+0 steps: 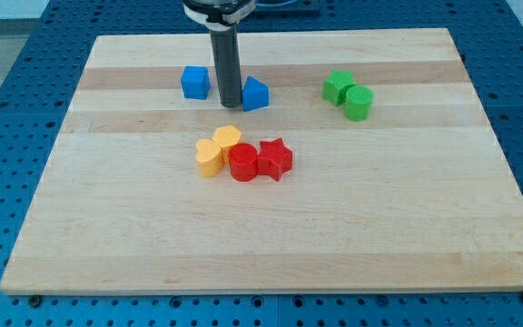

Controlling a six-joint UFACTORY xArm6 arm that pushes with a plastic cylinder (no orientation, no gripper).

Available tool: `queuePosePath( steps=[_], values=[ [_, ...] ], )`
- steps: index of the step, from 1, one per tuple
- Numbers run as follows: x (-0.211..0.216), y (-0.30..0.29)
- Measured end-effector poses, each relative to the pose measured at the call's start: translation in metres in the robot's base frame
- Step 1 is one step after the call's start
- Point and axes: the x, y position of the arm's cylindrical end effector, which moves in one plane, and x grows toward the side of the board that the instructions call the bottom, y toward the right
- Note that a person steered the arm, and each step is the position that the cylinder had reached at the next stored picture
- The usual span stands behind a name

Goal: Push the blue triangle left of green star

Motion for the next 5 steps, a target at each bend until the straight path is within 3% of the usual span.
queuePosePath(
  steps=[3, 4, 5],
  values=[
    [0.000, 0.086],
    [0.000, 0.086],
    [0.000, 0.047]
  ],
)
